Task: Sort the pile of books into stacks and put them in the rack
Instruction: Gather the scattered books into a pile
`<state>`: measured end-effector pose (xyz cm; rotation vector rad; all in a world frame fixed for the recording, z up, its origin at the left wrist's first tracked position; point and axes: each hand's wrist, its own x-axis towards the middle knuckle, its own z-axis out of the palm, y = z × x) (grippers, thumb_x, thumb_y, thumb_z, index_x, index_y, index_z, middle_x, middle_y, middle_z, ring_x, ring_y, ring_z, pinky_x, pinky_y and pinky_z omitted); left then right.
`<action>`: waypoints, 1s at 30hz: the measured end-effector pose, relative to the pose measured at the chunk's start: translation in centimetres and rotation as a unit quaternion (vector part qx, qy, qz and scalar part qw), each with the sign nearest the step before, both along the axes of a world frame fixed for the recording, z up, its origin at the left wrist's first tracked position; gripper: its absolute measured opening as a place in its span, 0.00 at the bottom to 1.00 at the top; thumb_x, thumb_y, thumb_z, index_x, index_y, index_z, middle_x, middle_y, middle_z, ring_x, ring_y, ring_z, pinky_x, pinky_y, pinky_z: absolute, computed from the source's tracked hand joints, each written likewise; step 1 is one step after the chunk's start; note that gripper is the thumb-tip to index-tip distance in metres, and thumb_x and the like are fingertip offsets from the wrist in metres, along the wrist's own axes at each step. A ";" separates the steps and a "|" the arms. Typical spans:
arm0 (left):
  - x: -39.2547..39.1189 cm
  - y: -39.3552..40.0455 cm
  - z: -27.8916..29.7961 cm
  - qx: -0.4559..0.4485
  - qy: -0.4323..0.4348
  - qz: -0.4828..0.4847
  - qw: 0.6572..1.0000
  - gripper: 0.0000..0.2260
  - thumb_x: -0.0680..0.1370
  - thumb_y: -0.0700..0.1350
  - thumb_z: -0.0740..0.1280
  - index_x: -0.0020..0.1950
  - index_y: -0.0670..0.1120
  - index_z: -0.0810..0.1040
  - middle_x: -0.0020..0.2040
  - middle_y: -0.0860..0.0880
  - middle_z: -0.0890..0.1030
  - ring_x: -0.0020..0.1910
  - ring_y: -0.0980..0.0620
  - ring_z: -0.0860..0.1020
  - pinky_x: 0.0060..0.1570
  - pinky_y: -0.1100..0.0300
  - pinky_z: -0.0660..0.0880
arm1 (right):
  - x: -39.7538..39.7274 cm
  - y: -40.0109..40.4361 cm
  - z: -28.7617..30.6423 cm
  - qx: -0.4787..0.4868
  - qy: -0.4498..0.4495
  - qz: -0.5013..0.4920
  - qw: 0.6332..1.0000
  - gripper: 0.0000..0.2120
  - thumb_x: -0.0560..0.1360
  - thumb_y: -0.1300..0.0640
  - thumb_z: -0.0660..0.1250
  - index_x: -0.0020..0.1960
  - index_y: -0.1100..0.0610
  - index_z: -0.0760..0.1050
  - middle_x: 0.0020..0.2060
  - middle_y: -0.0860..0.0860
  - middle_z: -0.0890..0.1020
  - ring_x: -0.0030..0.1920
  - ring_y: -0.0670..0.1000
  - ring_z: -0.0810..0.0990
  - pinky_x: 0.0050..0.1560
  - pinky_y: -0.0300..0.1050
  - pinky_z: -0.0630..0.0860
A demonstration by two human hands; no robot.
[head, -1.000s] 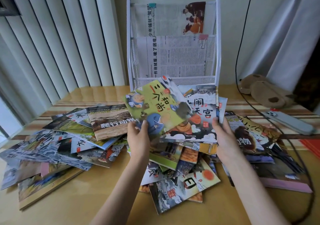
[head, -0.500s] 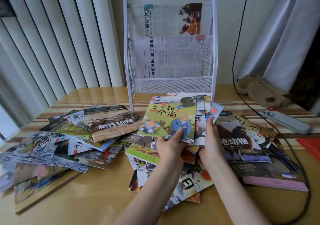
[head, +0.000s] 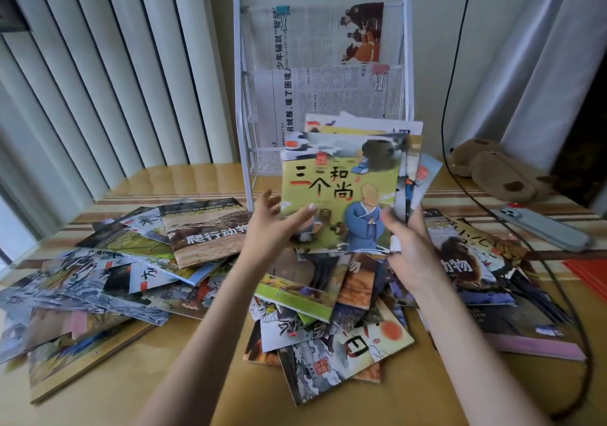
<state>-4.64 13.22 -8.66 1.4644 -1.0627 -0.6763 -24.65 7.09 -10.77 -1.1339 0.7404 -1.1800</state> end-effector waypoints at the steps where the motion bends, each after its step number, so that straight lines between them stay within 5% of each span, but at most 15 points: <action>1: 0.3 -0.3 0.5 -0.001 0.014 -0.056 0.998 0.28 0.68 0.52 0.75 0.63 0.43 0.73 0.54 0.49 0.81 0.50 0.53 0.80 0.46 0.62 0.78 | 0.3 0.0 0.2 -0.002 0.012 0.021 1.000 0.21 0.78 0.57 0.63 0.64 0.38 0.66 0.49 0.31 0.78 0.52 0.32 0.74 0.45 0.46 0.70; 3: 0.6 -0.8 0.7 -0.032 -0.001 -0.073 0.997 0.14 0.70 0.44 0.75 0.53 0.46 0.78 0.46 0.51 0.84 0.42 0.55 0.83 0.38 0.66 0.77 | 0.9 -0.1 0.6 -0.008 0.056 0.047 0.997 0.15 0.76 0.58 0.66 0.59 0.44 0.69 0.49 0.35 0.78 0.49 0.34 0.75 0.55 0.44 0.68; 5: 0.9 -0.8 0.1 -0.049 -0.018 -0.063 0.997 0.15 0.68 0.40 0.76 0.52 0.47 0.77 0.45 0.51 0.84 0.39 0.58 0.83 0.36 0.65 0.78 | 0.9 -0.7 0.4 -0.073 0.128 0.066 0.987 0.15 0.72 0.57 0.71 0.56 0.47 0.73 0.51 0.40 0.81 0.51 0.39 0.79 0.62 0.44 0.71; 8: 0.6 -0.4 -1.4 -0.066 -0.037 -0.053 0.996 0.21 0.65 0.39 0.78 0.51 0.53 0.73 0.47 0.52 0.82 0.39 0.59 0.83 0.37 0.59 0.81 | 1.2 -1.0 -0.1 -0.094 0.106 0.042 0.989 0.17 0.68 0.55 0.75 0.55 0.48 0.74 0.50 0.45 0.83 0.53 0.45 0.80 0.58 0.43 0.73; 11: -0.8 -0.5 -1.8 -0.123 -0.002 -0.006 0.992 0.24 0.64 0.38 0.78 0.51 0.54 0.71 0.47 0.55 0.80 0.40 0.62 0.82 0.36 0.64 0.80 | 2.7 -1.3 0.3 -0.111 0.055 -0.005 0.992 0.12 0.71 0.65 0.70 0.48 0.50 0.75 0.40 0.40 0.84 0.45 0.39 0.82 0.48 0.33 0.75; 15: -1.0 -1.5 -1.0 -0.174 -0.010 0.040 0.984 0.31 0.65 0.41 0.79 0.61 0.45 0.65 0.50 0.50 0.81 0.44 0.53 0.83 0.39 0.55 0.82 | 3.5 -2.1 2.0 -0.160 0.066 -0.043 0.984 0.12 0.71 0.67 0.70 0.47 0.52 0.76 0.38 0.36 0.84 0.43 0.36 0.81 0.46 0.30 0.75; 18: -0.5 -1.6 -2.2 -0.164 -0.074 0.066 0.981 0.34 0.63 0.46 0.81 0.60 0.51 0.63 0.53 0.48 0.79 0.49 0.50 0.81 0.44 0.51 0.81 | 3.5 -2.3 1.0 -0.151 0.080 -0.043 0.984 0.11 0.70 0.66 0.72 0.48 0.54 0.76 0.36 0.37 0.83 0.40 0.36 0.81 0.41 0.29 0.75; 23: -0.7 -0.9 -5.1 -0.110 -0.056 0.014 0.992 0.29 0.65 0.43 0.80 0.55 0.56 0.64 0.50 0.57 0.78 0.48 0.65 0.78 0.49 0.64 0.77 | 3.4 -2.1 -1.7 -0.099 0.119 -0.014 0.988 0.07 0.66 0.55 0.73 0.43 0.50 0.79 0.36 0.38 0.84 0.40 0.36 0.81 0.44 0.32 0.74; 27: -0.8 -1.4 -3.9 -0.136 0.023 -0.005 0.990 0.20 0.73 0.44 0.73 0.58 0.53 0.67 0.54 0.51 0.80 0.53 0.53 0.80 0.53 0.51 0.79 | 3.6 -2.5 -0.6 -0.119 0.114 -0.024 0.986 0.06 0.72 0.62 0.70 0.41 0.51 0.78 0.35 0.39 0.82 0.36 0.34 0.80 0.39 0.27 0.74; 30: -0.6 -1.7 -4.0 -0.143 -0.011 0.001 0.990 0.16 0.76 0.44 0.69 0.54 0.60 0.65 0.56 0.48 0.78 0.55 0.49 0.79 0.54 0.48 0.78 | 3.7 -2.5 -1.1 -0.114 0.121 -0.017 0.986 0.03 0.71 0.58 0.71 0.43 0.51 0.78 0.36 0.38 0.83 0.41 0.37 0.81 0.45 0.31 0.75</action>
